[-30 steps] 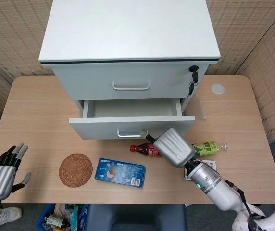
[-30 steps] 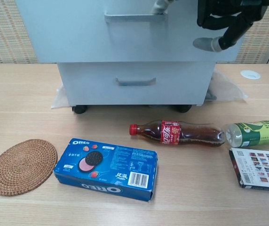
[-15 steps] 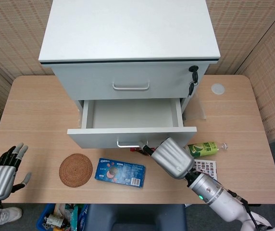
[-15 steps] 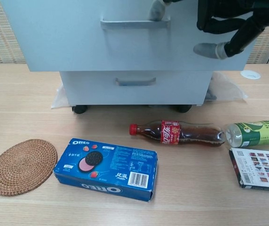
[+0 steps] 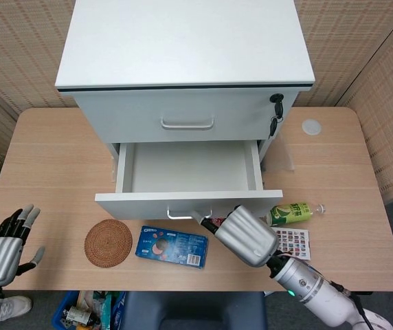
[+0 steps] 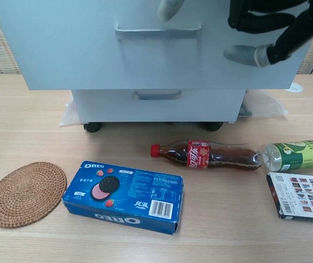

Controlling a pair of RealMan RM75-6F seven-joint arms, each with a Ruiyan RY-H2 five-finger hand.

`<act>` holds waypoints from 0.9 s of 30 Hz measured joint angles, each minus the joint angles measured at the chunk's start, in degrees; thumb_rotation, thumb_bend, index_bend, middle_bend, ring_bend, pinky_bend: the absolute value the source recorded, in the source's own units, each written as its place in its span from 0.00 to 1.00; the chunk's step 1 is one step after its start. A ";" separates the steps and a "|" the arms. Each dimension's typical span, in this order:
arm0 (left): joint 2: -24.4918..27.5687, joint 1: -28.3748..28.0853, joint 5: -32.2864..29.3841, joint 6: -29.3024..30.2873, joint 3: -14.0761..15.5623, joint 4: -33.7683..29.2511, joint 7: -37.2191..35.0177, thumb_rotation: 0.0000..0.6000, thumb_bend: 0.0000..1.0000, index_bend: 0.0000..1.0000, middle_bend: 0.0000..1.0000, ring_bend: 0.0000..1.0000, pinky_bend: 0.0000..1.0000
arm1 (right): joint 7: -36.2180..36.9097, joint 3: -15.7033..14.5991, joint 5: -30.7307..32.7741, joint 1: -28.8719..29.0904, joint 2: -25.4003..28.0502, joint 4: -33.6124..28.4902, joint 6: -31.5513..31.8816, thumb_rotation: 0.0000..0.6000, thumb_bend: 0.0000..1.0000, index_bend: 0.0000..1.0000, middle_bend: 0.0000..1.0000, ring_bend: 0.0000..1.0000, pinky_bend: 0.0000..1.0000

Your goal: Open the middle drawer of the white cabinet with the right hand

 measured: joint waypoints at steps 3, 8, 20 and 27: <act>0.12 -0.04 -0.02 0.00 -0.05 -0.14 0.14 1.00 0.34 0.02 0.00 0.02 0.12 | 2.27 0.05 -3.42 -1.46 0.38 0.35 1.54 1.00 0.39 0.17 0.88 0.89 0.86; 0.30 -0.07 -0.08 -0.03 -0.10 -0.34 0.19 1.00 0.34 0.02 0.00 0.02 0.12 | 8.04 -0.37 -10.99 -5.44 2.16 1.27 6.24 1.00 0.39 0.18 0.86 0.88 0.86; 0.50 -0.24 -0.06 -0.16 -0.19 -0.59 0.18 1.00 0.34 0.02 0.00 0.02 0.12 | 24.69 -2.53 -20.22 -22.55 10.32 8.71 28.96 1.00 0.39 0.23 0.82 0.82 0.86; 0.41 -0.40 -0.20 -0.35 -0.29 -1.05 0.75 1.00 0.34 0.02 0.00 0.02 0.12 | 33.65 -3.62 -11.34 -29.92 12.34 16.05 32.84 1.00 0.39 0.24 0.72 0.72 0.84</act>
